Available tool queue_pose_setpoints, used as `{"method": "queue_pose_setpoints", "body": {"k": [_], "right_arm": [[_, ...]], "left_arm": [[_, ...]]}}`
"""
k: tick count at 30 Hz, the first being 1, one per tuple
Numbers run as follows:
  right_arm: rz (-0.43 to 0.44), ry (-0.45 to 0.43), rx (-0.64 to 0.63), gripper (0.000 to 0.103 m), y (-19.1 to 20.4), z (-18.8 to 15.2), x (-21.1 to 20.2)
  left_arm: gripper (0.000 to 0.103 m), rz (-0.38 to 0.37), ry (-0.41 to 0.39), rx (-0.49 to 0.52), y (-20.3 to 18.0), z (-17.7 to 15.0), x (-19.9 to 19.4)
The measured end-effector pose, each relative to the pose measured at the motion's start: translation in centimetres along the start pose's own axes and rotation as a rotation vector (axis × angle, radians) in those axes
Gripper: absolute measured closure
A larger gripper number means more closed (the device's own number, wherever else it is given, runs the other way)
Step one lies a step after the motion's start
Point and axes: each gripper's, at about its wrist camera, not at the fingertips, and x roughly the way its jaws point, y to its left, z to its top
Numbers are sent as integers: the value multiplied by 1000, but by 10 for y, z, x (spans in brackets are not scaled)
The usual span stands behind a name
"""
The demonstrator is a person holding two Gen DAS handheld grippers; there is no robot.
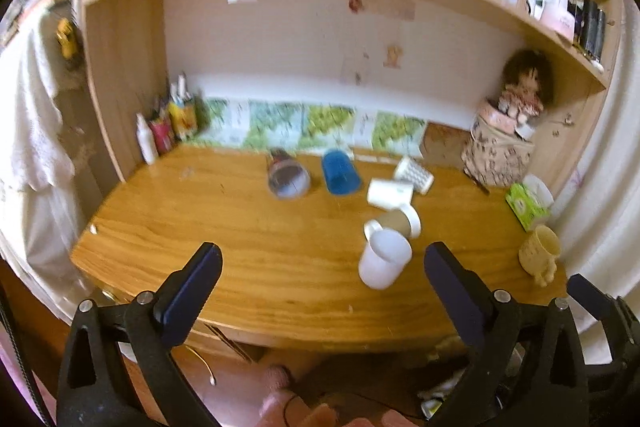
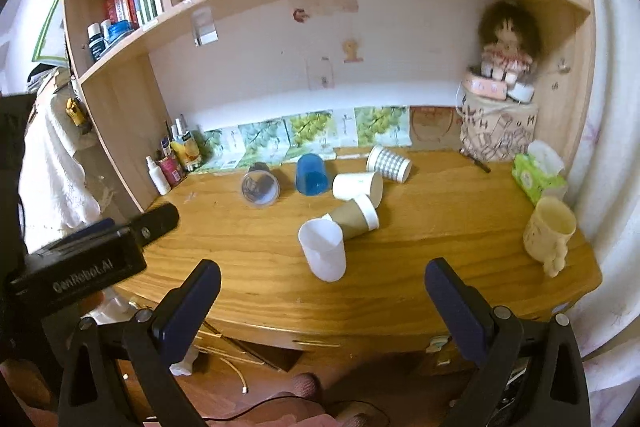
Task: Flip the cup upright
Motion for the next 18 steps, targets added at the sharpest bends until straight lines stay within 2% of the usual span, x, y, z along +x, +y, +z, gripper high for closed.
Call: {"method": "queue_pose_setpoints", "body": {"k": [3,7,14,18], "right_arm": [[-13,-59,-20,1,1,2,-11],[-22,-117,-7,1,-3,3,-25],[-48,-194,-18,1,-5,5,-42],[-46,-201,-29,1,-3,4,-45]], "left_arm": [[1,25,-73,14,-5,0,-15],[1,70,-130,38,-10,-2,-26],[1,104,-204,66,-19,-6,-43],[1,106,-222,73,-22,-6,-47]]}}
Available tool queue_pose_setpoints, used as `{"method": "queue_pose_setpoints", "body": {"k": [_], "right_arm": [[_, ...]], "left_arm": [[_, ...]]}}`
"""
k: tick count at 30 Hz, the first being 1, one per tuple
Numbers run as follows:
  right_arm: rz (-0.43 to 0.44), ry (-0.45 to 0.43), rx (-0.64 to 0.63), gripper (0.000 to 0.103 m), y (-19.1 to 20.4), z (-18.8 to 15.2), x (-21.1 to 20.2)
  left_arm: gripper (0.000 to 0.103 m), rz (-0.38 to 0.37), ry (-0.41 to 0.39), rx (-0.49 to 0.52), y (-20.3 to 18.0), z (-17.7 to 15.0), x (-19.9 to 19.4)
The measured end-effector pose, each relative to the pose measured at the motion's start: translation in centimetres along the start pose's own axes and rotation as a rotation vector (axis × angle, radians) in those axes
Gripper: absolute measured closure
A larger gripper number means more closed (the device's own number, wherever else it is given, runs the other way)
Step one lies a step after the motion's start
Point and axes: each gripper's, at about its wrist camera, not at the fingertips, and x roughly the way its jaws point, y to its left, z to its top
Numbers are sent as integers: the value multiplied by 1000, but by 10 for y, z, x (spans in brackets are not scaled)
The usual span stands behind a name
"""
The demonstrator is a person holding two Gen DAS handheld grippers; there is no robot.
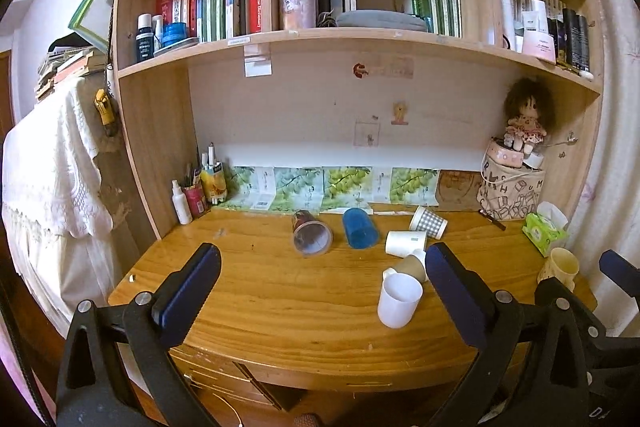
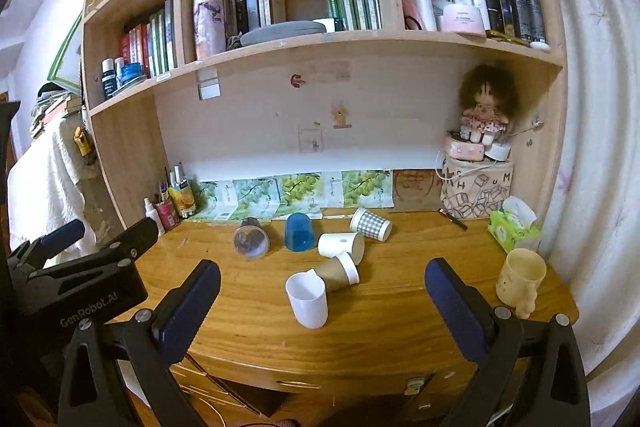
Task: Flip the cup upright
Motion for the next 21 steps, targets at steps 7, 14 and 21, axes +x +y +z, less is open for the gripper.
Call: {"method": "queue_pose_setpoints", "body": {"k": [7,14,21], "right_arm": [[-8,-11,5,1,-2,0,-2],[-6,-11,15,1,-5,0,0],[10,-4,17,1,-5,0,3]], "left_arm": [[1,-1,-11,7,-3,0,-2],[1,0,-21,22,-10,0,-3],[1,3,-21,23,-10,1,-2]]}}
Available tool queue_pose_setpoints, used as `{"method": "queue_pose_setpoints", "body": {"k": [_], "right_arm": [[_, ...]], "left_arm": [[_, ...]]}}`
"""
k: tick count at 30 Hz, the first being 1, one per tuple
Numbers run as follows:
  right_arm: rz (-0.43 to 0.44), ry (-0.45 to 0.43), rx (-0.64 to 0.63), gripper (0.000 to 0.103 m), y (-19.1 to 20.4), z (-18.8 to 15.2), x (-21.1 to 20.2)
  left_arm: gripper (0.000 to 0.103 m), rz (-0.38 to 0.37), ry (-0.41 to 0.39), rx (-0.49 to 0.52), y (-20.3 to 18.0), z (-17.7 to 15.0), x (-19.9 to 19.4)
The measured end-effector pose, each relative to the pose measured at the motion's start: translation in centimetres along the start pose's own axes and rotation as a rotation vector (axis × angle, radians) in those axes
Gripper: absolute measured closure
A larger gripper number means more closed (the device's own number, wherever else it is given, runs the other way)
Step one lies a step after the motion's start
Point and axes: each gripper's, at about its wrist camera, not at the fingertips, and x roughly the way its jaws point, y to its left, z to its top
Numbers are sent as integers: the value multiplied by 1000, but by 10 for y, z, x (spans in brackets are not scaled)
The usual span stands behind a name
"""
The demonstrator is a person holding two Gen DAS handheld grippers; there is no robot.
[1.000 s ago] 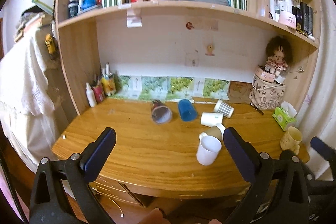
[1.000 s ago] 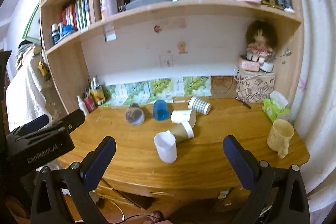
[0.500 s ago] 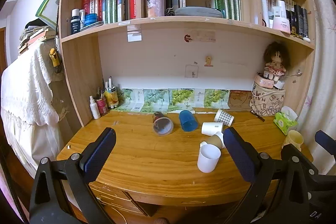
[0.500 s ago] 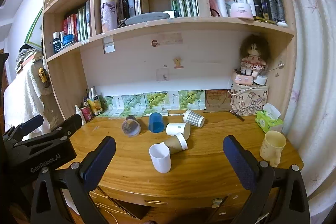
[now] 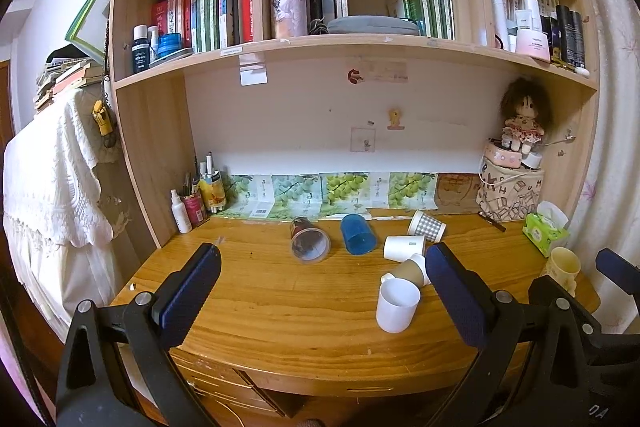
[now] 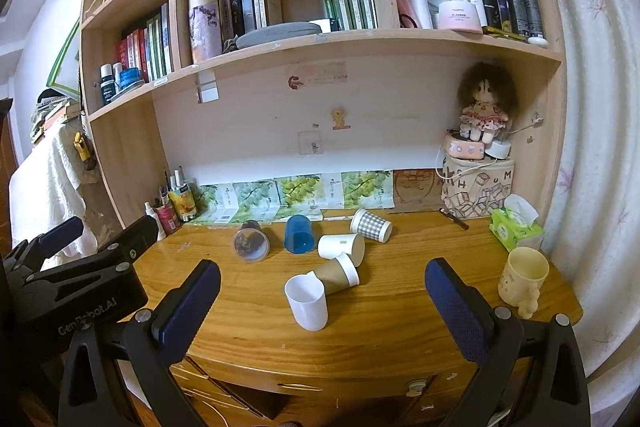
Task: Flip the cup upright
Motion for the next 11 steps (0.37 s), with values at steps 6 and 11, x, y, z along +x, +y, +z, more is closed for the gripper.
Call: {"method": "queue_pose_setpoints", "body": {"k": [6,11], "right_arm": [[12,6,11,1,-1,-1,3],[19,3,13,1,-3,0,3]], "left_arm": [[1,7,4,0,2,0,1],[1,11,1,0,2,0,2]]}}
